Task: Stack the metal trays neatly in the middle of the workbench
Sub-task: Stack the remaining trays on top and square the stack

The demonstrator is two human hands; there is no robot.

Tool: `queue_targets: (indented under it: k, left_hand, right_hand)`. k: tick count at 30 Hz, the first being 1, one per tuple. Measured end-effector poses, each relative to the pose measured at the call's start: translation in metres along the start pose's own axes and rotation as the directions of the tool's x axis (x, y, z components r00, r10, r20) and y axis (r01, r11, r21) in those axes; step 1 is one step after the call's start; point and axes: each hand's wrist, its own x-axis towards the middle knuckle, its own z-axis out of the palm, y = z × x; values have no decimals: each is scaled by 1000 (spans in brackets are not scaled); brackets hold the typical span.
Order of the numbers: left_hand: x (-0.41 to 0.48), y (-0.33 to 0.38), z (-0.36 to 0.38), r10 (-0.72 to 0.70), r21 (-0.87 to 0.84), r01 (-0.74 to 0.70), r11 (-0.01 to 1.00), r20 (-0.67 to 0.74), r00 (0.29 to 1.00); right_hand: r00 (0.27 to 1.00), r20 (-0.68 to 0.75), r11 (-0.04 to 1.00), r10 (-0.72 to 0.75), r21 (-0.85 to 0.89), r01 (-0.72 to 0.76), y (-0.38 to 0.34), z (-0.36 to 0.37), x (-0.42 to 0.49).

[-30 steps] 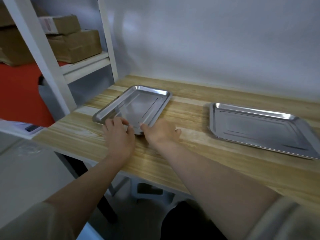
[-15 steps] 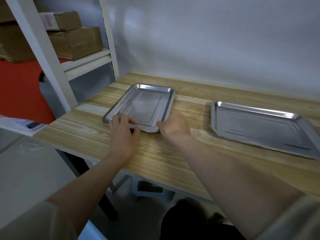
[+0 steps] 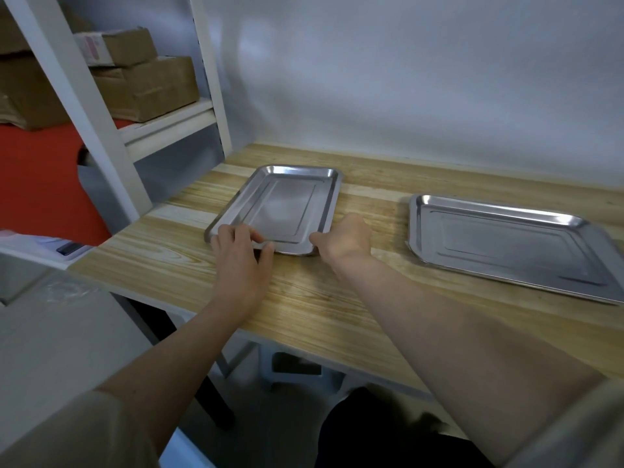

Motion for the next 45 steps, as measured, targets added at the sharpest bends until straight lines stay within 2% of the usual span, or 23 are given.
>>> queue_targets:
  k: [7, 14, 21, 27, 33, 38, 45]
  left_hand:
    - [0, 1, 1, 13, 12, -13, 1000, -3, 1000]
    - [-1, 1, 0, 33, 27, -34, 999, 18, 999]
    - [0, -1, 0, 55, 68, -56, 996, 11, 998]
    - [1, -3, 3, 18, 146, -16, 989, -13, 1000]
    - [0, -2, 0, -59, 105, 61, 993, -19, 998]
    - [1, 18, 2, -186, 72, 186, 980, -4, 983]
    - [-1, 73, 24, -155, -1, 155, 988, 51, 987]
  right_hand:
    - [1000, 3, 996, 31, 86, -32, 0, 0, 0]
    - [988, 88, 978, 129, 155, -142, -2, -9, 0]
    - [968, 150, 912, 199, 334, -239, -2, -7, -5]
    - [954, 190, 819, 231, 491, -296, -4, -16, -5]
    - [972, 137, 826, 193, 511, -236, 4, -36, -6]
    - [987, -25, 911, 159, 388, -137, 23, -66, 6]
    - [984, -50, 854, 171, 506, -122, 44, -120, 1]
